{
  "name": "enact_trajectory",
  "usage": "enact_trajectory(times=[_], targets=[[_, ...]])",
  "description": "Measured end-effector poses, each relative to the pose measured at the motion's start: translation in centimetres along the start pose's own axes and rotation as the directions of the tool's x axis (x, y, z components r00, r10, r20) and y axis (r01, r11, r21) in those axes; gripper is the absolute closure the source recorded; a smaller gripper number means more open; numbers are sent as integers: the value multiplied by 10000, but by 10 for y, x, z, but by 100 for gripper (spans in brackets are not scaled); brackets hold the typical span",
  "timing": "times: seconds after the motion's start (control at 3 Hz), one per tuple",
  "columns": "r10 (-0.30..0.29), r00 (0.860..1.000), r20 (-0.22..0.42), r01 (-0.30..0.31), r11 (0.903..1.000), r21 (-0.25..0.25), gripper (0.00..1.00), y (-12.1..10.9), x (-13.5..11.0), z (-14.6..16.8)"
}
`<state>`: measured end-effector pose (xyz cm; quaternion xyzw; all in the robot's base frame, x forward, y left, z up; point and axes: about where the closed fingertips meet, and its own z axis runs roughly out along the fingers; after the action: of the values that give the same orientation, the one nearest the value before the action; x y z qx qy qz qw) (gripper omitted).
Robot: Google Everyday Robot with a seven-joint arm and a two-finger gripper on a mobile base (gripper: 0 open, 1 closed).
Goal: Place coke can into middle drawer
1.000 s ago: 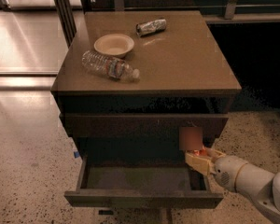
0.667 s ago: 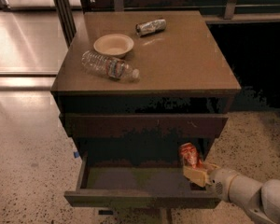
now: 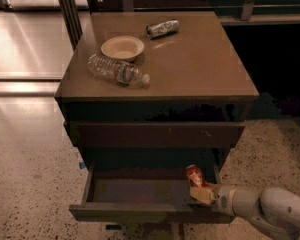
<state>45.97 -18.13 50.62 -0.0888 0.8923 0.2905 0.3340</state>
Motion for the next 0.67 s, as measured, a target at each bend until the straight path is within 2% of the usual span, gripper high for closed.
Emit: enact_trajectory(times=[0.67], targets=[[-112,9907,-1357,58,9992,-400,100,-22,12,60]])
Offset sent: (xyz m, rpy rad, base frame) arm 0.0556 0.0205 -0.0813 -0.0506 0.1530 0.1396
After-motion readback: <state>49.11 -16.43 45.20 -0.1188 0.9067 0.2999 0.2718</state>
